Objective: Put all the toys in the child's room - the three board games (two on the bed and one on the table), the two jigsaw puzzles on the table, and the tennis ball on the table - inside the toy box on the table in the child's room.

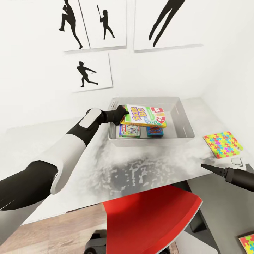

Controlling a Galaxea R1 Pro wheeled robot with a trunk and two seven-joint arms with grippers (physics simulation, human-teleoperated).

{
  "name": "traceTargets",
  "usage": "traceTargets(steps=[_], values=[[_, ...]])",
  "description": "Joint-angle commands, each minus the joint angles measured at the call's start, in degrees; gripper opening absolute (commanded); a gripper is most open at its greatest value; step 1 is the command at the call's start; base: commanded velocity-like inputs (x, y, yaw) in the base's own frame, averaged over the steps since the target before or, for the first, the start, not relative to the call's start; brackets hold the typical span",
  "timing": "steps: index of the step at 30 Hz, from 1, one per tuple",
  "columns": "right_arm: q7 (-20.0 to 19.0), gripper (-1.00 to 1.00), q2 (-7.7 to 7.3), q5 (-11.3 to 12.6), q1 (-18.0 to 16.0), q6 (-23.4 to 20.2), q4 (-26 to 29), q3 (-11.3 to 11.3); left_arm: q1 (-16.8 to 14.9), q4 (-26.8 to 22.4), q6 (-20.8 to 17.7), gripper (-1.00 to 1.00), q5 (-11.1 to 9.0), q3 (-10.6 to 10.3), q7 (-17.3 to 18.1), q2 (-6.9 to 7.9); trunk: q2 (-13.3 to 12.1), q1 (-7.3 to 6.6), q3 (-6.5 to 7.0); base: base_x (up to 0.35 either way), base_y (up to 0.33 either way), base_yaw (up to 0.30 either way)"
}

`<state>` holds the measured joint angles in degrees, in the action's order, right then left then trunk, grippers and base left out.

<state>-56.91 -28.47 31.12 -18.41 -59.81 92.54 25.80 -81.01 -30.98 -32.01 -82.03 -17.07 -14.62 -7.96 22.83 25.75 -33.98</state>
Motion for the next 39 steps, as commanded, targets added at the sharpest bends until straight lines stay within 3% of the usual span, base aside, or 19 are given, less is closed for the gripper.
traceTargets(steps=[1, 19, 39], values=[[-0.3, 1.00, -0.01, -0.2, 0.0, -0.2, 0.0, 0.0, 0.0, 0.0, -0.1, -1.00, -0.2, -0.2, -0.4, 0.01, 0.1, 0.03, -0.18, 0.000, 0.000, 0.000], [-0.3, 1.00, -0.01, -0.2, 0.1, -0.2, 0.0, 0.7, -0.1, 0.0, -0.2, -1.00, -0.1, -0.2, -0.3, -0.04, 0.1, 0.03, -0.85, 0.000, 0.000, 0.000], [-0.3, 1.00, -0.01, -0.2, 0.1, -0.2, 0.0, 0.7, -0.1, -1.2, -0.2, -1.00, -0.3, -0.2, 0.1, -0.07, 0.1, 0.03, -2.59, 0.000, 0.000, 0.000]])
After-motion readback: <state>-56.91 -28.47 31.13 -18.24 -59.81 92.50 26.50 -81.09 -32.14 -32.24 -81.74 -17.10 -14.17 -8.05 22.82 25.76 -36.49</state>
